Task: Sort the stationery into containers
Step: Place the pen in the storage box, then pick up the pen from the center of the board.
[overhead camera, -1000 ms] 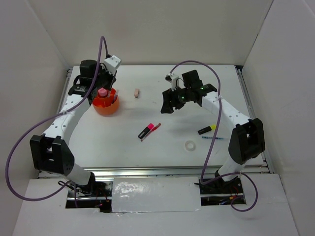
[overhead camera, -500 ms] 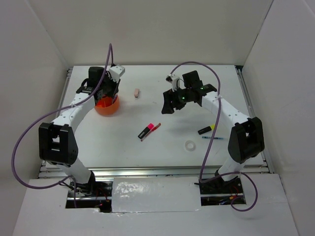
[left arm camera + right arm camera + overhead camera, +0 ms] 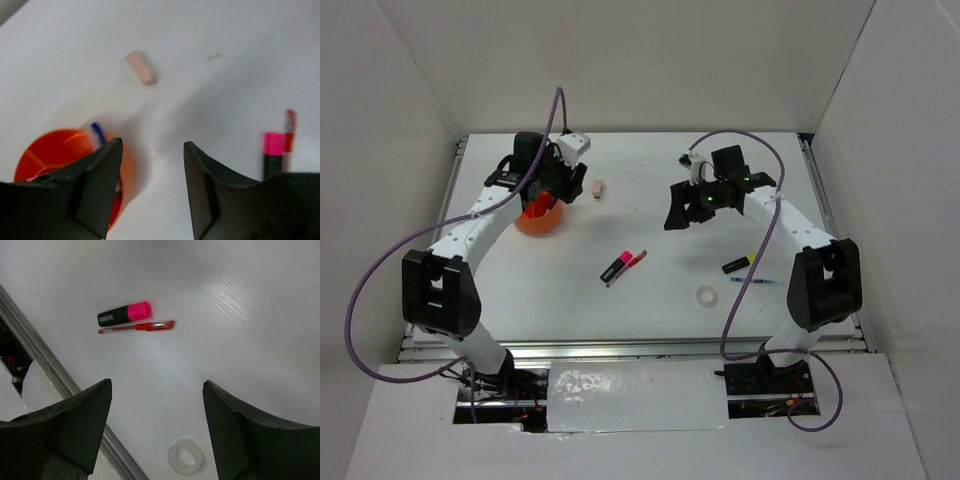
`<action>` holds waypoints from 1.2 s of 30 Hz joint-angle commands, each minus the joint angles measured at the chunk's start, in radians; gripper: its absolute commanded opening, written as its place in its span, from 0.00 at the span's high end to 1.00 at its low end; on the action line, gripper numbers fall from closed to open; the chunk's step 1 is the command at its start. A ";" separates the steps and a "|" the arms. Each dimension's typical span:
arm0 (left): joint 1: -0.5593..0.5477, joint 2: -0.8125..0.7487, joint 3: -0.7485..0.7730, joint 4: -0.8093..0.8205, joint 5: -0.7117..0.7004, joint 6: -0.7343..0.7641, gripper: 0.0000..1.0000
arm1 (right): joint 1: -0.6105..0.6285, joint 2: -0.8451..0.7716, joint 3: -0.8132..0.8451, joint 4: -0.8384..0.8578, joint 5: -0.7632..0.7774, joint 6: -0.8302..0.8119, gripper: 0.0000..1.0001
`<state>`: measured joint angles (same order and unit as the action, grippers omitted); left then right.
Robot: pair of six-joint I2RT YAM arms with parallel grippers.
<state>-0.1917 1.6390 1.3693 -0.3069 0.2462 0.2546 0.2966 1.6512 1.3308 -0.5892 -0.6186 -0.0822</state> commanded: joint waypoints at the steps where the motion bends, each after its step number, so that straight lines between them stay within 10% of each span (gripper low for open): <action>1: -0.129 -0.076 0.074 -0.069 0.053 -0.018 0.37 | -0.097 -0.082 -0.025 -0.003 -0.049 0.041 0.20; 10: -0.409 0.096 0.059 -0.177 -0.033 -0.141 0.47 | -0.361 -0.166 -0.103 -0.052 -0.075 0.062 0.21; 36: -0.482 0.564 0.373 -0.360 -0.097 -0.153 0.50 | -0.504 -0.223 -0.177 -0.066 -0.113 0.042 0.21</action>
<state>-0.6701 2.1887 1.7145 -0.6559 0.1684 0.1226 -0.2008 1.4673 1.1500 -0.6373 -0.7151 -0.0273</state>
